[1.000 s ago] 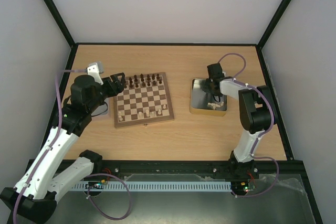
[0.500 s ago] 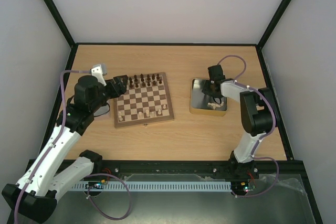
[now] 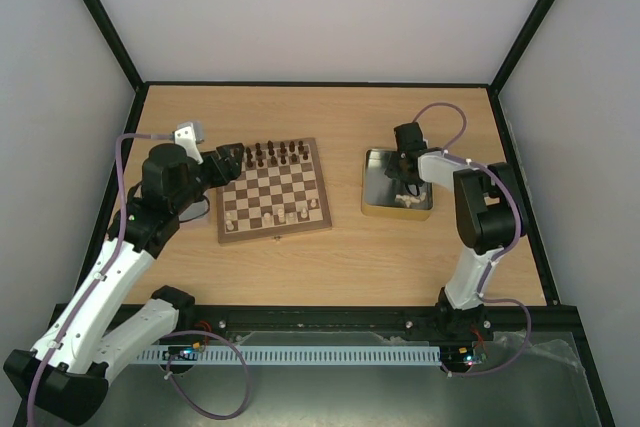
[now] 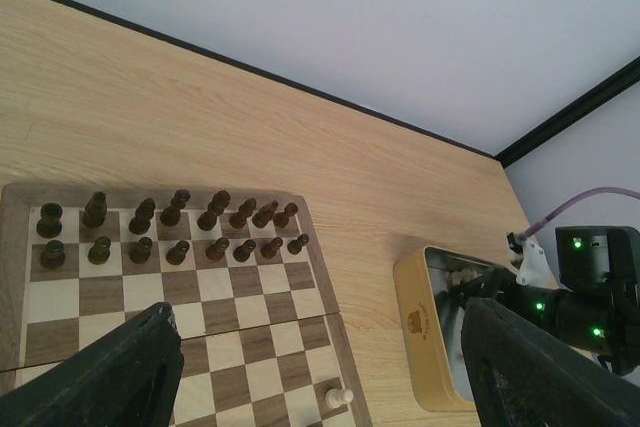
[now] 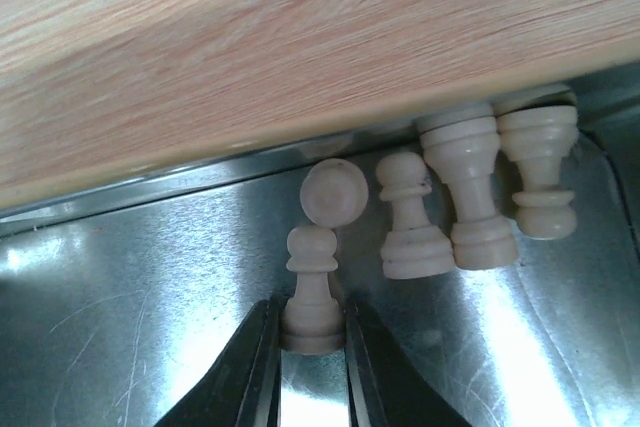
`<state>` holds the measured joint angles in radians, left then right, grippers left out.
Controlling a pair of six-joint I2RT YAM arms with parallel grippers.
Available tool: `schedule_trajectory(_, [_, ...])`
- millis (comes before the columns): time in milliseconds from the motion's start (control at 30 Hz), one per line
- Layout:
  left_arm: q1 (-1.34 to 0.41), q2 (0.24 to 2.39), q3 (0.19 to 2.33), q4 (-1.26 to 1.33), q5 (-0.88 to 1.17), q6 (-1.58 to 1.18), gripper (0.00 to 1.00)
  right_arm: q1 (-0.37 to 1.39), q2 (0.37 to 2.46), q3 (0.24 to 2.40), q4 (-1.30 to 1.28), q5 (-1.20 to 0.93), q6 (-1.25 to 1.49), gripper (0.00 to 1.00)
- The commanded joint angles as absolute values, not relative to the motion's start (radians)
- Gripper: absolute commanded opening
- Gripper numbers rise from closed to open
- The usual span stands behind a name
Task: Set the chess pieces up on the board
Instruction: Pick up the chess piece from the storage box, then place the chess piece on the chessboard.
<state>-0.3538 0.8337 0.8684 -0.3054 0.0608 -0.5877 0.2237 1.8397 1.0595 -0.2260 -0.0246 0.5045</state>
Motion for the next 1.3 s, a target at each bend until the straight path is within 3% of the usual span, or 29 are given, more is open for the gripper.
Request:
schedule_trajectory(0, [-0.350,0.836,0.863,-0.287,0.077,-0.586,0.78,0.222,1.853,1.070,-0.233,0.028,0.486,0.12])
schedule_trajectory(367, [-0.350,0.873,0.869,-0.252,0.232,-0.626,0.79,0.275,1.560,0.918,-0.124,-0.157,0.442,0.11])
schedule_trajectory(700, [-0.369,1.025,0.908,-0.102,0.641,-0.769,0.79,0.383,1.227,0.766,0.190,-0.805,0.481,0.13])
schedule_trajectory(867, [-0.424,1.090,0.905,0.020,0.806,-0.866,0.79,0.465,1.194,0.772,0.313,-1.025,0.523,0.15])
schedule_trajectory(1067, [-0.474,1.128,0.910,0.125,0.900,-0.959,0.77,0.525,1.206,0.815,0.270,-1.084,0.475,0.15])
schedule_trajectory(1267, [-0.501,1.167,0.911,0.151,0.924,-0.998,0.64,0.555,1.226,0.845,0.250,-1.118,0.450,0.14])
